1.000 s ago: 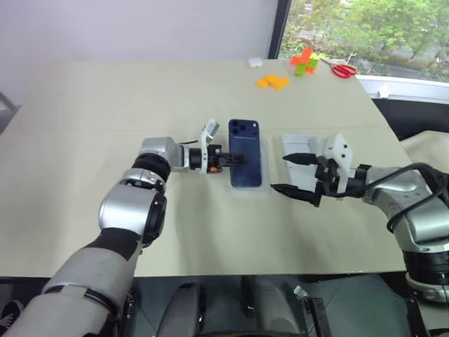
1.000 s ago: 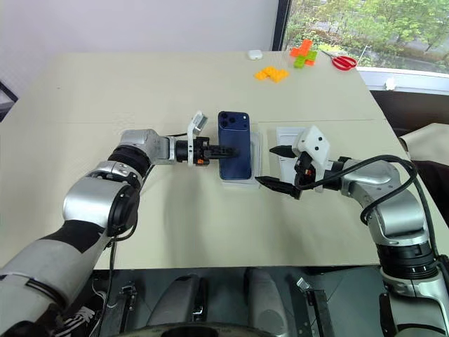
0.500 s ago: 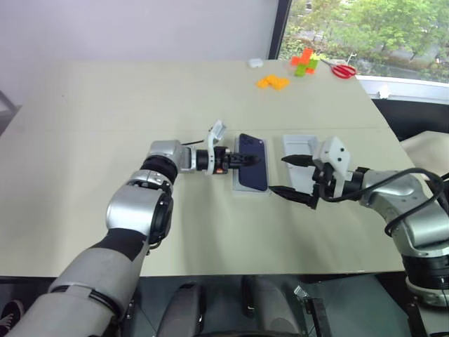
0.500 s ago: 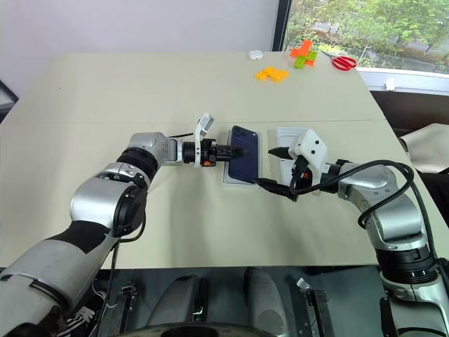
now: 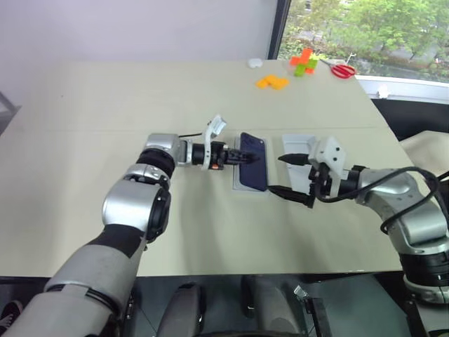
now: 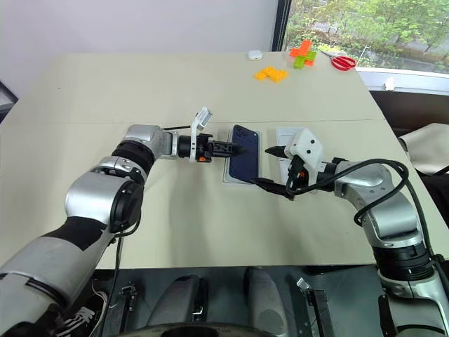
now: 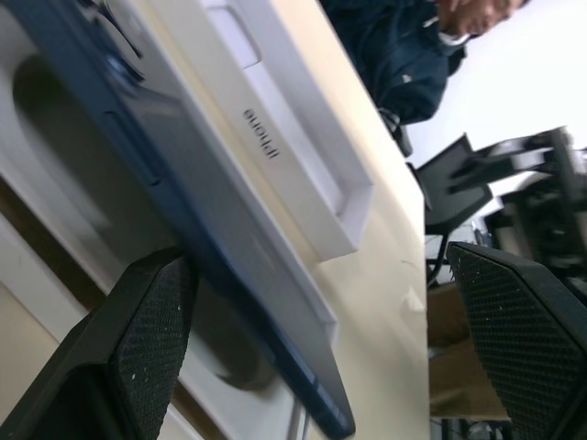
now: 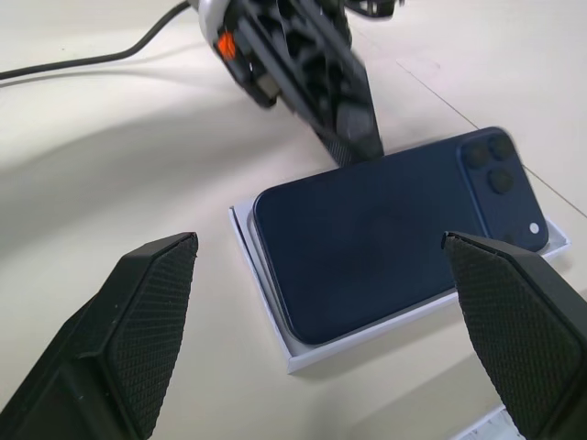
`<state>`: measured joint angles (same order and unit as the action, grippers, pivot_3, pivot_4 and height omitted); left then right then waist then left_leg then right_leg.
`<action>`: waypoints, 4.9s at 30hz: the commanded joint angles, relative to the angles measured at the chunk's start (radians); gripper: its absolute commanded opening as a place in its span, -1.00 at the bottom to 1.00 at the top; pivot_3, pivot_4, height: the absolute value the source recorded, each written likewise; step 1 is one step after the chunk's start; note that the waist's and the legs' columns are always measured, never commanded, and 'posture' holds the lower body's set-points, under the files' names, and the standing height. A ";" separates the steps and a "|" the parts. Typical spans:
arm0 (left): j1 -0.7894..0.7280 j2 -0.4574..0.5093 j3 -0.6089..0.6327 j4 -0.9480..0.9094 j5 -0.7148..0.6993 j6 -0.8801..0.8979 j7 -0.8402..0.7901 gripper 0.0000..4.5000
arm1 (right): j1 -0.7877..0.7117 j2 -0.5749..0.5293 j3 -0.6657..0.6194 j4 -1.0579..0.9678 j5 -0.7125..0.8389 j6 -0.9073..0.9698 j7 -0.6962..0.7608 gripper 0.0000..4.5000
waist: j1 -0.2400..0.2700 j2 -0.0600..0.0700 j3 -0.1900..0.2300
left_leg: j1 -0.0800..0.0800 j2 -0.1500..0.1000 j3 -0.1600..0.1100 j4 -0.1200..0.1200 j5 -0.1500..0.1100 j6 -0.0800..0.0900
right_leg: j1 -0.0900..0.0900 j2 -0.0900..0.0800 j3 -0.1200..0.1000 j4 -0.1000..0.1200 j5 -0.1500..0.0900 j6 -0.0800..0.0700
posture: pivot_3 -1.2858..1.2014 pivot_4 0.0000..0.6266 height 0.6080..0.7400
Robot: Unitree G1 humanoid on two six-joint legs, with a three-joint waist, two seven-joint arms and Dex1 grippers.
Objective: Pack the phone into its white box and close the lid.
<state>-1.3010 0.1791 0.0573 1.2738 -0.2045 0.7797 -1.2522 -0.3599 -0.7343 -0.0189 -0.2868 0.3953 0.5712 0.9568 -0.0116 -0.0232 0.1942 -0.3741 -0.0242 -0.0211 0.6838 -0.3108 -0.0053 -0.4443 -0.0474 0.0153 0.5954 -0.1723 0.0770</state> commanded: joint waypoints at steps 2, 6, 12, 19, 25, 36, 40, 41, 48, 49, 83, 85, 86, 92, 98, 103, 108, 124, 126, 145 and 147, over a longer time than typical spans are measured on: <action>-0.042 0.048 -0.041 -0.083 0.021 -0.003 -0.113 0.98 | -0.029 0.000 -0.002 -0.005 0.000 -0.030 -0.005 1.00 | 0.000 0.000 0.000 | 0.000 0.000 0.000 0.000 0.000 0.000 | 0.000 0.000 0.000 0.000 0.000 0.000 | 0.03 -0.52 1.00; -0.017 0.081 -0.084 -0.121 0.046 -0.007 -0.150 0.98 | -0.044 0.004 0.008 0.009 -0.002 -0.037 -0.007 1.00 | -0.001 0.000 0.000 | 0.000 0.000 0.000 0.000 0.000 0.000 | 0.000 0.000 0.000 0.000 0.000 0.000 | 0.03 -0.52 1.00; 0.044 0.134 -0.078 -0.162 0.047 -0.027 -0.115 0.98 | -0.059 0.014 0.022 0.015 -0.008 -0.047 -0.012 1.00 | -0.004 0.000 0.000 | 0.001 0.001 0.000 0.000 0.000 0.000 | 0.000 0.000 0.001 0.001 0.000 0.000 | 0.03 -0.52 1.00; 0.191 0.141 0.039 -0.362 -0.012 -0.166 0.110 0.98 | -0.104 0.062 0.016 0.054 -0.019 -0.030 -0.093 1.00 | 0.000 0.000 0.000 | 0.000 0.001 0.000 0.001 0.000 0.000 | 0.000 -0.001 0.001 0.002 0.000 0.000 | 0.03 -0.52 1.00; 0.367 0.165 0.089 -0.696 -0.120 -0.003 0.180 0.88 | -0.134 0.155 0.081 0.059 -0.069 -0.040 -0.182 1.00 | -0.002 0.000 0.000 | 0.000 0.001 0.001 0.000 0.000 0.000 | -0.002 -0.001 0.001 0.004 0.001 -0.001 | 0.03 -0.52 1.00; 0.486 0.214 0.123 -0.935 -0.234 0.113 0.281 -0.03 | -0.192 0.201 0.141 0.115 -0.114 -0.081 -0.177 1.00 | 0.000 0.001 0.000 | 0.001 0.000 0.000 0.001 0.000 -0.001 | -0.001 -0.002 0.001 0.003 0.001 -0.001 | 0.03 -0.52 1.00; 0.508 0.228 0.113 -0.945 -0.253 0.126 0.288 -0.03 | -0.234 0.279 0.196 0.177 -0.208 -0.102 -0.279 1.00 | -0.008 0.001 -0.001 | 0.001 0.001 0.001 0.001 0.000 -0.001 | -0.001 -0.001 0.001 0.004 0.001 -0.002 | 0.03 -0.52 1.00; 0.510 0.229 0.112 -0.947 -0.259 0.132 0.287 -0.03 | -0.250 0.302 0.207 0.204 -0.229 -0.106 -0.302 1.00 | -0.008 0.001 -0.001 | 0.001 0.001 0.001 0.001 0.000 -0.001 | -0.001 -0.001 0.001 0.004 0.001 -0.002 | 0.03 -0.52 1.00; 0.511 0.234 0.102 -0.962 -0.279 0.131 0.295 -0.05 | -0.341 0.417 0.239 0.397 -0.306 -0.113 -0.388 0.88 | -0.003 0.001 -0.001 | 0.001 0.001 0.000 0.001 0.002 -0.004 | -0.002 -0.001 0.001 0.004 0.003 -0.004 | 0.03 -0.52 1.00; 0.511 0.236 0.101 -0.963 -0.280 0.130 0.298 -0.05 | -0.347 0.427 0.243 0.416 -0.311 -0.109 -0.391 0.75 | -0.003 0.001 -0.001 | 0.001 0.001 0.000 0.001 0.002 -0.004 | -0.002 -0.001 0.001 0.004 0.003 -0.004 | 0.03 -0.52 1.00; 0.507 0.242 0.090 -0.977 -0.316 0.131 0.362 -0.05 | -0.350 0.399 0.224 0.467 -0.396 -0.099 -0.343 -0.98 | -0.006 0.001 -0.001 | 0.002 0.001 -0.001 0.000 0.003 -0.005 | -0.001 0.000 0.000 0.004 0.003 -0.004 | 0.03 -0.52 1.00; 0.506 0.241 0.090 -0.974 -0.315 0.129 0.362 -0.05 | -0.385 0.445 0.194 0.464 -0.361 -0.081 -0.354 -0.98 | -0.011 0.001 -0.001 | 0.002 0.001 -0.001 0.000 0.003 -0.005 | -0.001 0.000 0.001 0.004 0.003 -0.004 | 0.03 -0.52 1.00; 0.505 0.241 0.090 -0.973 -0.319 0.131 0.356 -0.05 | -0.398 0.455 0.198 0.472 -0.368 -0.086 -0.359 -0.98 | -0.012 0.001 -0.001 | 0.002 0.002 0.000 0.000 0.003 -0.005 | -0.001 0.001 0.001 0.004 0.003 -0.005 | 0.03 -0.52 1.00; 0.507 0.244 0.091 -0.975 -0.317 0.120 0.364 -0.05 | -0.445 0.497 0.249 0.586 -0.427 -0.151 -0.389 -0.98 | -0.006 0.001 -0.001 | 0.001 0.002 -0.001 0.000 0.003 -0.005 | -0.002 0.000 0.000 0.004 0.003 -0.005 | 0.03 -0.52 1.00; 0.519 0.245 0.084 -0.993 -0.322 0.123 0.370 -0.05 | -0.469 0.487 0.314 0.688 -0.517 -0.222 -0.408 -0.98 | -0.008 0.001 -0.001 | 0.000 0.001 -0.001 -0.001 0.003 -0.005 | -0.002 -0.001 0.000 0.003 0.003 -0.005 | 0.03 -0.52 1.00; 0.516 0.250 0.087 -0.991 -0.325 0.126 0.373 -0.05 | -0.464 0.475 0.313 0.715 -0.536 -0.232 -0.401 -0.98 | -0.008 0.001 -0.001 | 0.001 0.001 -0.001 -0.001 0.003 -0.006 | -0.002 -0.001 0.000 0.003 0.003 -0.005 | 0.03 -0.52 1.00; 0.511 0.249 0.084 -0.984 -0.326 0.121 0.376 -0.05 | -0.440 0.483 0.271 0.671 -0.490 -0.182 -0.379 -0.98 | -0.008 0.001 -0.001 | 0.001 0.001 -0.001 -0.001 0.003 -0.006 | -0.002 0.000 0.000 0.004 0.004 -0.005 | 0.03 -0.52 1.00; 0.556 0.293 0.048 -1.103 -0.407 0.193 0.277 0.32 | -0.329 0.313 0.041 0.219 -0.213 0.150 -0.260 0.03 | -0.002 0.002 -0.001 | 0.000 0.001 -0.002 -0.001 0.003 -0.005 | -0.002 -0.001 0.000 0.003 0.003 -0.005 | 0.03 -0.52 1.00; 0.559 0.299 0.046 -1.110 -0.408 0.173 0.270 0.75 | -0.319 0.283 0.051 0.177 -0.221 0.198 -0.281 0.50 | -0.003 0.002 -0.001 | 0.000 0.001 -0.002 -0.001 0.003 -0.005 | -0.002 -0.001 0.000 0.003 0.003 -0.005 | 0.03 -0.52 1.00; 0.725 0.419 -0.012 -1.227 -0.288 -0.420 0.004 1.00 | -0.364 0.365 0.001 0.095 -0.264 0.730 -0.649 0.96 | -0.003 0.003 0.000 | 0.000 0.003 0.001 0.000 0.003 -0.005 | -0.002 0.001 0.001 0.001 0.003 -0.006 | 0.03 -0.52 1.00; 0.731 0.415 -0.013 -1.226 -0.286 -0.433 0.016 1.00 | -0.396 0.348 0.002 0.115 -0.255 0.731 -0.640 0.96 | -0.004 0.003 0.000 | 0.000 0.003 0.001 0.000 0.003 -0.005 | -0.002 0.001 0.001 0.001 0.003 -0.005 | 0.03 -0.52 1.00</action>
<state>-0.5666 0.5889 0.0243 0.0635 -0.4907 0.3748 -1.2411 -0.7269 -0.3731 0.0051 -0.1673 0.1337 1.3031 0.3175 -0.0159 -0.0207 0.1938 -0.3737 -0.0211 -0.0200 0.6833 -0.3077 -0.0104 -0.4461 -0.0464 0.0160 0.5961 -0.1692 0.0716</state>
